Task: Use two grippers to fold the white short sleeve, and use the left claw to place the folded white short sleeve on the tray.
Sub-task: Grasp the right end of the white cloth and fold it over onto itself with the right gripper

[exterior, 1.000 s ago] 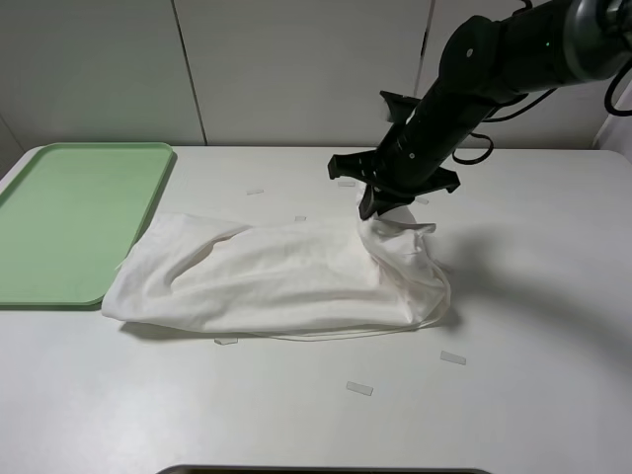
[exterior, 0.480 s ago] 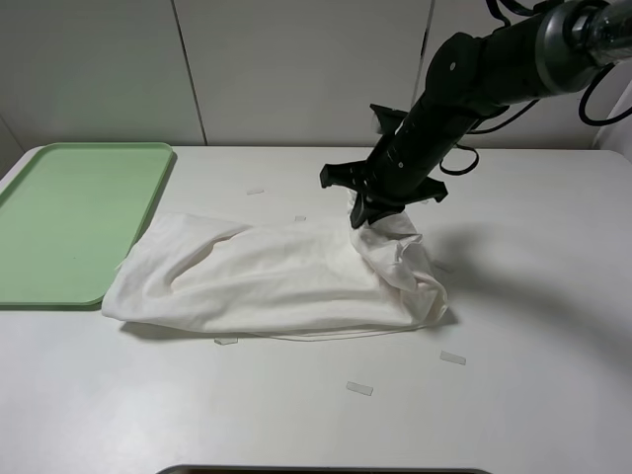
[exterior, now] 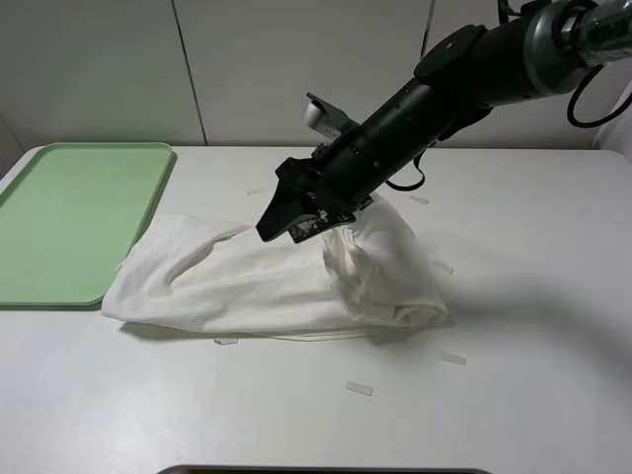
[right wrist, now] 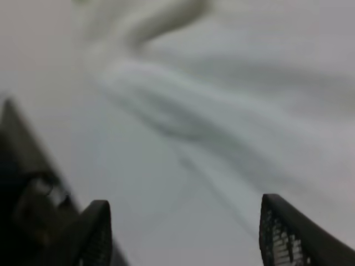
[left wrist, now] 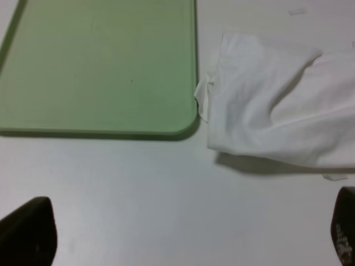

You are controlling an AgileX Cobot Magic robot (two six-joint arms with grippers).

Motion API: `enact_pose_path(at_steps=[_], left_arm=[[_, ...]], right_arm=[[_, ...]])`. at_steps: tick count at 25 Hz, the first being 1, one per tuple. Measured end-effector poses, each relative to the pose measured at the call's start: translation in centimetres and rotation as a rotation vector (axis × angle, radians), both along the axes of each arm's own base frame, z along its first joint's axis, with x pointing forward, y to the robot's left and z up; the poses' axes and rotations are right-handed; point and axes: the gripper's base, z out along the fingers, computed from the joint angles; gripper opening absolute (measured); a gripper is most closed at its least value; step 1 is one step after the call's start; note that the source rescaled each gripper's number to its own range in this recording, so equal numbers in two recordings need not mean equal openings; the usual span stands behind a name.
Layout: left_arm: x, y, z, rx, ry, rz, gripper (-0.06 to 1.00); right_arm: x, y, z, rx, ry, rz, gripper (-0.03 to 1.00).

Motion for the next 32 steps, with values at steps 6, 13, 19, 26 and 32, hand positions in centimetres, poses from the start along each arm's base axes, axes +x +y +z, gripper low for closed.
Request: enact_pose_path(at_steps=[6,13,19,26,32], left_arm=[[0.0,0.0,0.0,0.0,0.0,0.0,1.0],[0.0,0.0,0.0,0.0,-0.001,0.0,1.0],[0.0,0.0,0.0,0.0,-0.001,0.0,1.0],[0.0,0.0,0.0,0.001,-0.001,0.001,1.0],[0.0,0.0,0.0,0.001,-0.001,0.001,1.0]], right_arm=[[-0.4,-0.7,0.1,-0.066,-0.099,0.14,0.64],[1.0,-4.2,1.7,-0.449,-0.223,-0.028,0.65],[4.0,-8.4,1.9,-0.667,-0.339,-0.342,0.84],[5.3,-7.2,-0.8,-0.626,-0.362,-0.429,0.85],[4.9,-3.8,-2.8,-0.57,-0.415,-0.378,0.85]])
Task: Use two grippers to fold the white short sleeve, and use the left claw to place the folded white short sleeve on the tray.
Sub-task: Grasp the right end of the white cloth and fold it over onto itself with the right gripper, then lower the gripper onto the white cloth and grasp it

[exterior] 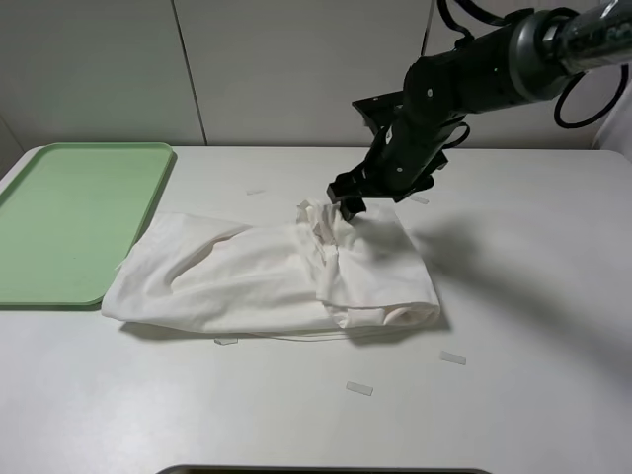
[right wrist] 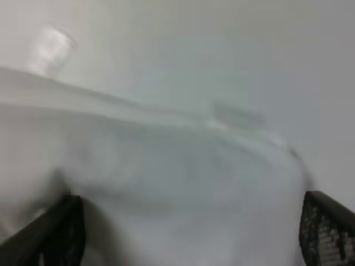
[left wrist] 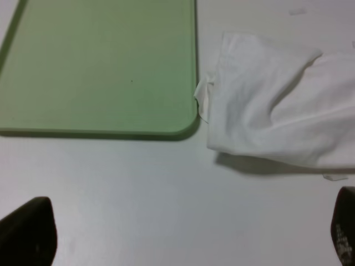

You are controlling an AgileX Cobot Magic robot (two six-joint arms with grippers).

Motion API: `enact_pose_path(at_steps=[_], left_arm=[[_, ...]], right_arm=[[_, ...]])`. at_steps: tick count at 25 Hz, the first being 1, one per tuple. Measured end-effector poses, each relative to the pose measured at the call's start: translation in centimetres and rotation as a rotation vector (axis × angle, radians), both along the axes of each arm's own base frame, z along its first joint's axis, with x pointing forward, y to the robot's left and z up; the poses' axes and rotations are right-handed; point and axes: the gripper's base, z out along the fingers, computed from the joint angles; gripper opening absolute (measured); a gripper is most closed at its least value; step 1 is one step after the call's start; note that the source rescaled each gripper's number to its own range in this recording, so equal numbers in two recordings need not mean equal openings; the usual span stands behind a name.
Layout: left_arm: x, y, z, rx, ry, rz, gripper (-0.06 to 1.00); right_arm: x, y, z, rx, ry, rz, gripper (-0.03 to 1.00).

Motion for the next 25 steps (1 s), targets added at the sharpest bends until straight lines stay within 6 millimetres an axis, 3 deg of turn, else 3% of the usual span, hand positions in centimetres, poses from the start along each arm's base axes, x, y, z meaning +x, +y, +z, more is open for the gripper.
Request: enact_pose_path(at_steps=[6,13,25], left_arm=[[0.0,0.0,0.0,0.0,0.0,0.0,1.0],[0.0,0.0,0.0,0.0,0.0,0.0,1.0],[0.0,0.0,0.0,0.001,0.0,0.001,1.0]], right_arm=[[0.1,1.8,-0.1,0.057,-0.088,0.036,0.85],[-0.2,1.6,-0.2,0.029,-0.049,0.038,0.85],[-2.4,-0.2,3.8,-0.107,0.053,0.061,0.85]])
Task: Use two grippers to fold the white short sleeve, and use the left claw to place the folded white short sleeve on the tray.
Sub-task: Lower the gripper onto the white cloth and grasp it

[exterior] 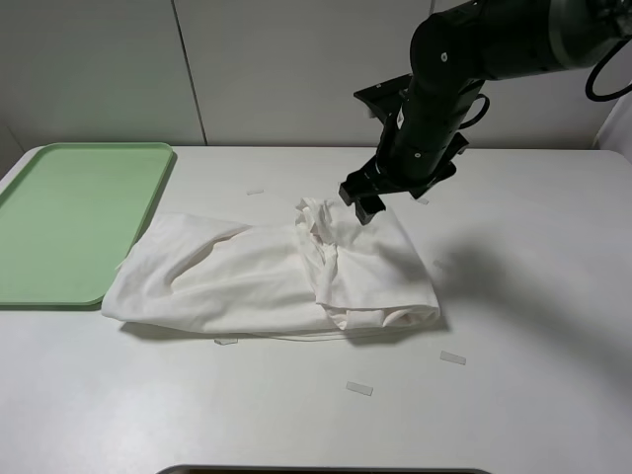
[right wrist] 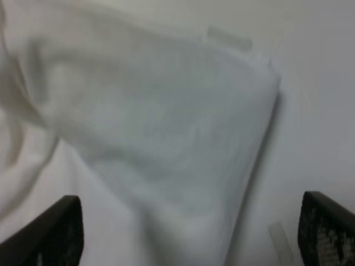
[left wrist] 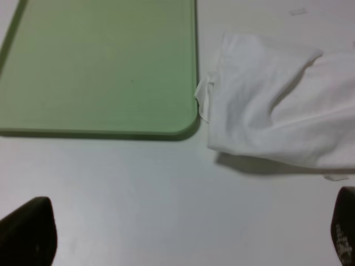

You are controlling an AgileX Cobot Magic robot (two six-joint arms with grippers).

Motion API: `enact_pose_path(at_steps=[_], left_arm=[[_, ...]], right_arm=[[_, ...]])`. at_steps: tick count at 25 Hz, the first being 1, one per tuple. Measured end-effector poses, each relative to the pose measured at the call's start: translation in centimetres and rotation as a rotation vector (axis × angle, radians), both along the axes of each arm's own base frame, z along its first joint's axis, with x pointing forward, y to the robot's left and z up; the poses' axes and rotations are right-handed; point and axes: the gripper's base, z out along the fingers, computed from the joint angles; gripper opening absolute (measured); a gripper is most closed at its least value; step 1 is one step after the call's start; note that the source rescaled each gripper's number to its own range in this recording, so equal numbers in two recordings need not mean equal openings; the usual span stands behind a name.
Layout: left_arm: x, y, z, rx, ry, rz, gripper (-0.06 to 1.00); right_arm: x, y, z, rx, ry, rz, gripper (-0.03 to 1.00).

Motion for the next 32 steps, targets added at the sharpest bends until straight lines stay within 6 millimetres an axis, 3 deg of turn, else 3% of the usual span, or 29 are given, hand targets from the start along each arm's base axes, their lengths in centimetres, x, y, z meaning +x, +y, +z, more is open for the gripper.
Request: enact_pose_path(at_steps=[4,8,17,21,25,30,32], left_arm=[[0.0,0.0,0.0,0.004,0.001,0.003,1.0],[0.0,0.0,0.0,0.004,0.001,0.003,1.0],[0.0,0.0,0.0,0.005,0.001,0.003,1.0],[0.0,0.0,0.0,0.005,0.001,0.003,1.0],[0.0,0.0,0.0,0.005,0.001,0.003,1.0],[0.0,0.0,0.0,0.005,0.001,0.003,1.0],[0.0,0.0,0.0,0.005,0.001,0.003,1.0]], right_arm=[[-1.0,-0.7,-0.7,-0.055,0.082,-0.007,0.85],[-2.4,-1.3,-2.7,-0.053,0.15,-0.027,0.85],[-3.7,-1.0,-4.8,0.043,0.123,-0.054,0.85],[-3.8,-1.0,-3.5,0.064,0.094,-0.053,0.85],[-4.5,-1.7,0.2,0.07,0.029,-0.03,0.85],[-6.8,-3.3,6.6,0.101,-0.096,-0.008,0.85],[-7.2,-3.6,7.3,0.106,-0.11,-0.008,0.85]])
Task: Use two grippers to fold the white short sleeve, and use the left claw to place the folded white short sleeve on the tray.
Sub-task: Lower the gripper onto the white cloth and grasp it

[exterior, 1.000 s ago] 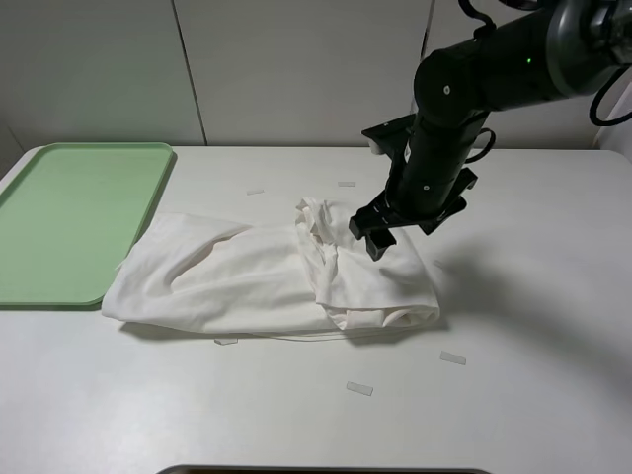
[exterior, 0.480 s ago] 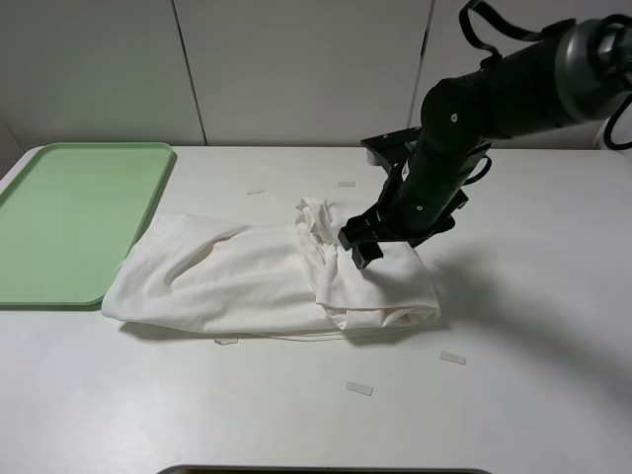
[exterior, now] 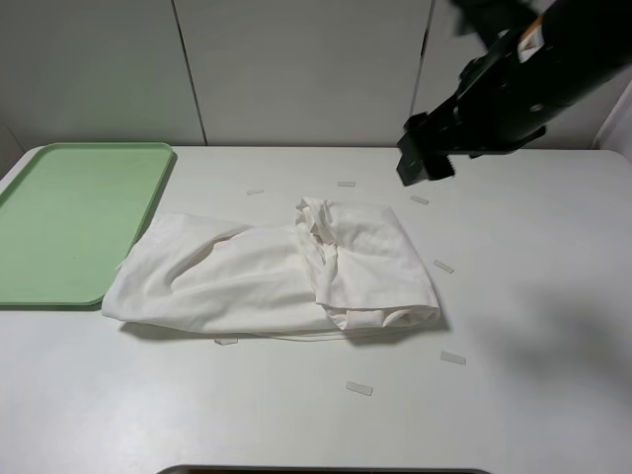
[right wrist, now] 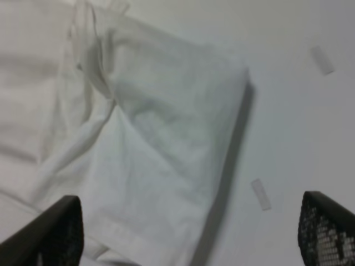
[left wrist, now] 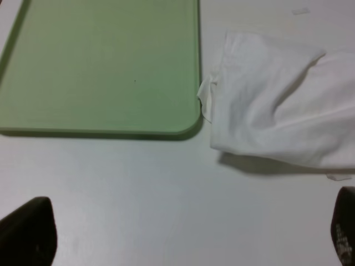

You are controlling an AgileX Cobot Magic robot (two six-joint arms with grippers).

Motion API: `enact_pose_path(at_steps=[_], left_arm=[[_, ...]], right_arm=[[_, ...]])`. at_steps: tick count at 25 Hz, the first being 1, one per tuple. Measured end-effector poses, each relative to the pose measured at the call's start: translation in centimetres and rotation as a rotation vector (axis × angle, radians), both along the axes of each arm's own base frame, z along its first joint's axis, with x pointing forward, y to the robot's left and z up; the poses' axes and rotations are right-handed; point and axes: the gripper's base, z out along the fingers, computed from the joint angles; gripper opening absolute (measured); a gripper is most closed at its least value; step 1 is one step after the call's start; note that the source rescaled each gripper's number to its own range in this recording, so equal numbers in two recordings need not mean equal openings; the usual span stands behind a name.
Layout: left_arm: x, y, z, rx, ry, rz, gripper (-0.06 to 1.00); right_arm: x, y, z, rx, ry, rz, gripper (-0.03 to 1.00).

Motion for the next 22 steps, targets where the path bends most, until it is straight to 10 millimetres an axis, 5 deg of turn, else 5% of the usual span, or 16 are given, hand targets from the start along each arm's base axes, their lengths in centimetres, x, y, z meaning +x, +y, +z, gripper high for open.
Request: enact_pose_path(at_steps=[3,4,5,7,8,16,22], left_arm=[[0.0,0.0,0.0,0.0,0.0,0.0,1.0],[0.0,0.0,0.0,0.0,0.0,0.0,1.0],[0.0,0.0,0.0,0.0,0.0,0.0,1.0],[0.0,0.0,0.0,0.0,0.0,0.0,1.0],[0.0,0.0,0.0,0.0,0.0,0.0,1.0],[0.0,0.0,0.0,0.001,0.001,0.001,1.0],[0.0,0.0,0.0,0.001,0.001,0.001,1.0]], right_arm=[[-4.2,-2.7,5.4,0.077,-0.149,-0.002,0.89],[-4.2,-2.7,5.4,0.077,-0.149,-0.002,0.89],[-6.8,-4.5,7.8,0.109,-0.236,-0.008,0.95],[-9.3,-6.4,9.3,0.092,-0.293,-0.021,0.98],[-9.3,-6.4,9.3,0.092,-0.293,-0.021,0.98],[-19.1,-14.4,14.0,0.12,-0.55,-0.218,1.0],[-23.5,-15.9,14.1,0.19,-0.599,-0.27,1.0]])
